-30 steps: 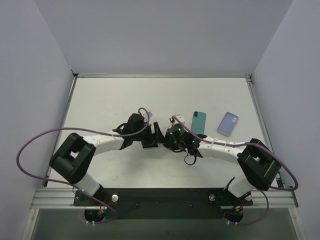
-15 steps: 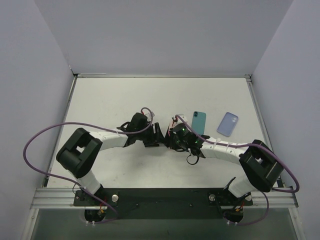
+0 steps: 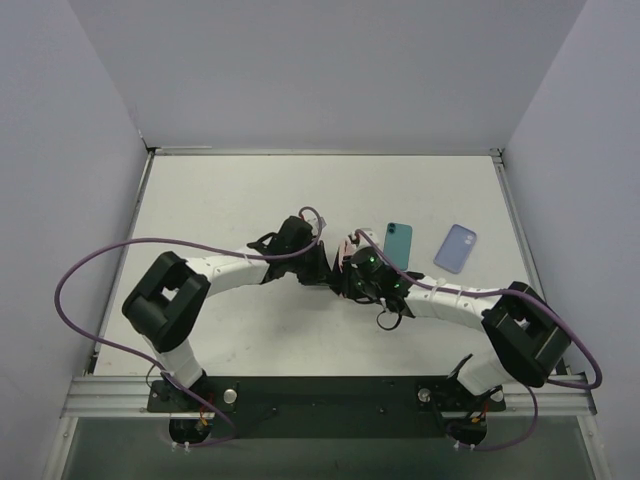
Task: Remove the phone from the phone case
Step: Remove the phone case from the phone, then place the phone case at the center of the board.
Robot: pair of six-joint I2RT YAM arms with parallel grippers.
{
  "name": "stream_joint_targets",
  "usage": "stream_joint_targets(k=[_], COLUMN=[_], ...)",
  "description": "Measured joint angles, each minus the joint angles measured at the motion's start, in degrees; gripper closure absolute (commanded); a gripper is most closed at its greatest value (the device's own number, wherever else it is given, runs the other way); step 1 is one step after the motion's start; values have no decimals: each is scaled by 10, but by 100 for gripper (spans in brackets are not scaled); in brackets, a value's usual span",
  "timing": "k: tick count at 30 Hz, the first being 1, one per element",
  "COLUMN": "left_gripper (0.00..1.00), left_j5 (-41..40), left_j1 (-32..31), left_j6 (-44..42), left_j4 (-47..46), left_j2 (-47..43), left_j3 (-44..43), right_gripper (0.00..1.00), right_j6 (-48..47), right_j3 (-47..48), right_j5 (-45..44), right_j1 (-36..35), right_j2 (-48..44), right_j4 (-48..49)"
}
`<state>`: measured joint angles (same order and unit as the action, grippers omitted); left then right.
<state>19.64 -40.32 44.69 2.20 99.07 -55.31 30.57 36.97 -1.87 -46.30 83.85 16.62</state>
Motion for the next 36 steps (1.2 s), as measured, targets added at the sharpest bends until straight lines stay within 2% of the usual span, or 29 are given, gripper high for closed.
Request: stream_joint_targets(k=[9, 18, 22, 24, 28, 36], left_gripper=[100, 100, 100, 100, 100, 100], left_j5=[-34, -15, 12, 16, -3, -33], left_j1=[-22, -25, 0, 22, 125, 134], left_j6=[-10, -18, -19, -32, -35, -49], left_j4=[31, 37, 37, 54, 110, 150], left_j2=[-1, -81, -114, -132, -180, -218], left_j3=[-21, -21, -7, 9, 41, 31], right_gripper=[100, 100, 100, 100, 100, 100], right_j6=[7, 0, -12, -25, -33, -26], right_j3=[-21, -44, -26, -22, -26, -20], right_j5=[28, 93, 114, 97, 52, 51], right_j1=[35, 71, 73, 78, 121, 122], right_j2=[-34, -170, -179, -177, -167, -150], right_j4=[-11, -39, -41, -58, -137, -153])
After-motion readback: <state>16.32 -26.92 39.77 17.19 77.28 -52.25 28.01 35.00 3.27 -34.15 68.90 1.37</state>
